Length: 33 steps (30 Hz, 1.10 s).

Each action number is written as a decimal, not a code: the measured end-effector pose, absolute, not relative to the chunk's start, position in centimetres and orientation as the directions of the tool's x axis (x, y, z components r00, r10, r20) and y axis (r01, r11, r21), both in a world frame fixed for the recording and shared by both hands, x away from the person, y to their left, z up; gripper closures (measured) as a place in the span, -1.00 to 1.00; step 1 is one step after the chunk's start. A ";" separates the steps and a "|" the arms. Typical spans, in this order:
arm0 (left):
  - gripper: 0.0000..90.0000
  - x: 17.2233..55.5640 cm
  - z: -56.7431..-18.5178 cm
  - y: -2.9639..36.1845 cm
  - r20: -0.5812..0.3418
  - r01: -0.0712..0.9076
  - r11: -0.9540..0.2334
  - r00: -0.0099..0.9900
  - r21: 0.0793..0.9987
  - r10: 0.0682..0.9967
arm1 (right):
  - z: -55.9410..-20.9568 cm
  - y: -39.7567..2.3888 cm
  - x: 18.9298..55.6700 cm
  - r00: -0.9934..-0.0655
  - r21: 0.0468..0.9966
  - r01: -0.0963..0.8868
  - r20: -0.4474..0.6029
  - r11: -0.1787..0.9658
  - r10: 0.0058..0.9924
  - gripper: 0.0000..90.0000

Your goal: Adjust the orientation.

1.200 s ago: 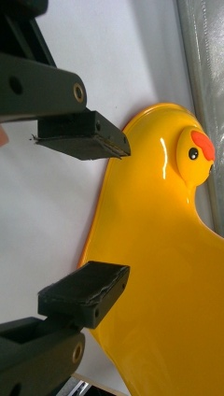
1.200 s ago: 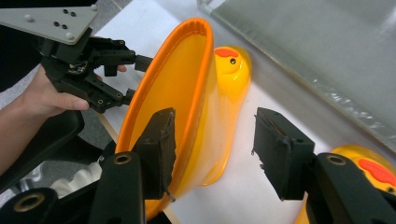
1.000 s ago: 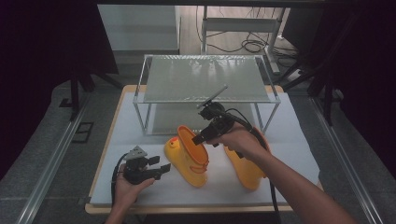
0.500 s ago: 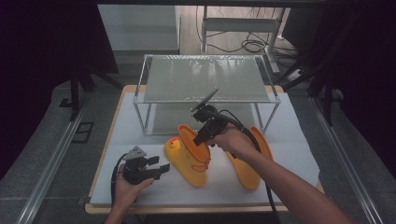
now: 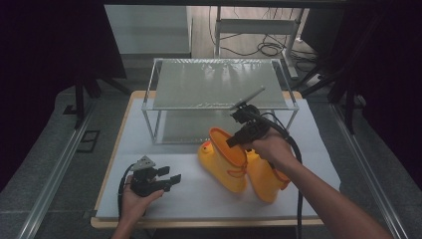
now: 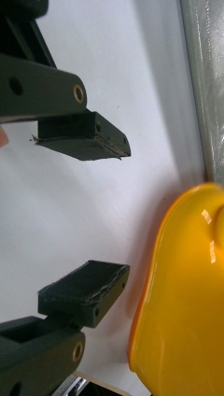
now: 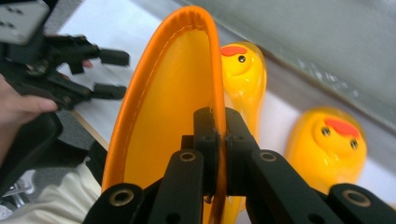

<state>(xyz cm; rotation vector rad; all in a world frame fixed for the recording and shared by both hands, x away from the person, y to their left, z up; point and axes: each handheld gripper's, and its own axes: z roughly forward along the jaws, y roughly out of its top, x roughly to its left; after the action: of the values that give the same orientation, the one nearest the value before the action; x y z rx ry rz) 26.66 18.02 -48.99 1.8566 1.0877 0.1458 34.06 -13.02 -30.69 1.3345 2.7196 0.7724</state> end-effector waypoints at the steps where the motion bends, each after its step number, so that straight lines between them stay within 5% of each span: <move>1: -0.16 26.7 -49.0 18.0 -0.329 0.617 -0.158 0.598 0.771 0.730 | -30.9 -13.5 33.9 -0.631 0.428 0.744 0.194 0.513 0.751 0.91; 12: -0.16 26.7 -49.1 17.9 -0.330 0.623 -0.160 0.594 0.766 0.733 | -33.2 -17.5 32.5 -0.588 0.368 0.787 0.204 0.495 0.783 0.77; 16: -0.16 26.7 -49.3 17.8 -0.328 0.623 -0.165 0.596 0.765 0.733 | -32.0 -18.2 32.0 -0.596 0.427 0.766 0.191 0.481 0.780 0.45; 20: -0.16 26.7 -49.3 17.8 -0.327 0.621 -0.165 0.598 0.767 0.731 | -30.5 -19.1 31.8 -0.601 0.505 0.743 0.214 0.440 0.770 0.40; 33: -0.16 26.9 -49.5 17.6 -0.323 0.623 -0.174 0.599 0.762 0.733 | -28.1 -26.6 31.2 -0.580 0.665 0.677 0.218 0.315 0.785 0.55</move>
<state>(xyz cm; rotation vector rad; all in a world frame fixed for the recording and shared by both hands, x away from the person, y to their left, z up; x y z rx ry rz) 26.85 17.57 -49.48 1.8763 1.0899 0.1444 31.15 -26.57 -28.15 1.3595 2.4252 1.1146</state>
